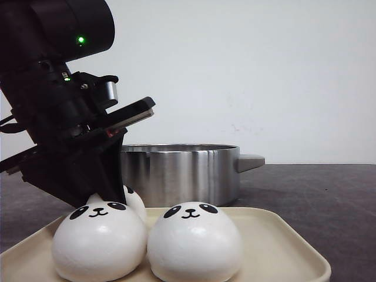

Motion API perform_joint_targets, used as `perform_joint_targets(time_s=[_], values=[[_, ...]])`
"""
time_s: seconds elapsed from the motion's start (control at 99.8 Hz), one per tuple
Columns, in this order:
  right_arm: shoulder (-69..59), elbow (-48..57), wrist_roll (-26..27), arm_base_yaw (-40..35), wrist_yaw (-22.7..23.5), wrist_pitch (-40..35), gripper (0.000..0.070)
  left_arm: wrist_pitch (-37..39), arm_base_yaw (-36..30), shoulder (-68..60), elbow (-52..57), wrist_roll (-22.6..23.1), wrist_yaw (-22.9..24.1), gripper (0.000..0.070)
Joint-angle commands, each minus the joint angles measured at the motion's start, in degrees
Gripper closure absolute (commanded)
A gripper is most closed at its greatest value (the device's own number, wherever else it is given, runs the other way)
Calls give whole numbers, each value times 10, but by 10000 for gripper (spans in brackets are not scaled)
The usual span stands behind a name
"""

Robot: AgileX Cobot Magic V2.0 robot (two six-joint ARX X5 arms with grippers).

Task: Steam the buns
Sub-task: 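Lower the left gripper onto the farther bun nearest it and grasp, then lift the bun over the pot, lower it in, open the left gripper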

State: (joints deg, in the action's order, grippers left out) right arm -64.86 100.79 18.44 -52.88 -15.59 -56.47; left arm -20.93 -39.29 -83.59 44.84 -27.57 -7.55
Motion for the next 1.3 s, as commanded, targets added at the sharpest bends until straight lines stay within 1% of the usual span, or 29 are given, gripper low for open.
perform_joint_targets(time_s=[0.0, 0.14, 0.26, 0.361, 0.451, 0.531, 0.621, 0.771, 0.831, 0.892, 0.962, 1.092, 1.292], values=[[-2, 11, 6, -6, -11, 2, 696, -5, -7, -4, 7, 9, 0, 700], [-2, 11, 6, -6, -12, 2, 696, -7, -21, 56, 12, 10, -3, 700], [-2, 11, 4, -6, -12, 3, 696, -6, -38, 142, 25, 10, -2, 700], [-2, 11, 4, -6, -12, 7, 696, 8, -42, 202, 43, 9, 30, 700], [-2, 11, 4, -6, -12, 12, 696, 37, -36, 228, 64, 14, 63, 700], [-2, 11, 4, -6, -12, 18, 696, 56, -12, 228, 89, 28, 72, 700], [-3, 11, 4, -6, -12, 26, 696, 64, 20, 203, 119, 47, 71, 700], [-2, 11, 5, -6, -12, 45, 696, 67, 65, 124, 169, 74, 71, 700], [-2, 11, 5, -6, -12, 46, 696, 67, 79, 86, 189, 77, 69, 700], [-2, 11, 5, -6, -12, 46, 696, 66, 90, 47, 209, 77, 56, 700], [-2, 11, 5, -6, -12, 46, 696, 58, 99, 1, 233, 77, 47, 700], [-2, 11, 5, -6, -12, 45, 696, 37, 107, -77, 270, 77, 46, 700], [-2, 11, 5, -6, -12, 41, 696, 47, 110, -153, 279, 82, 47, 700]])
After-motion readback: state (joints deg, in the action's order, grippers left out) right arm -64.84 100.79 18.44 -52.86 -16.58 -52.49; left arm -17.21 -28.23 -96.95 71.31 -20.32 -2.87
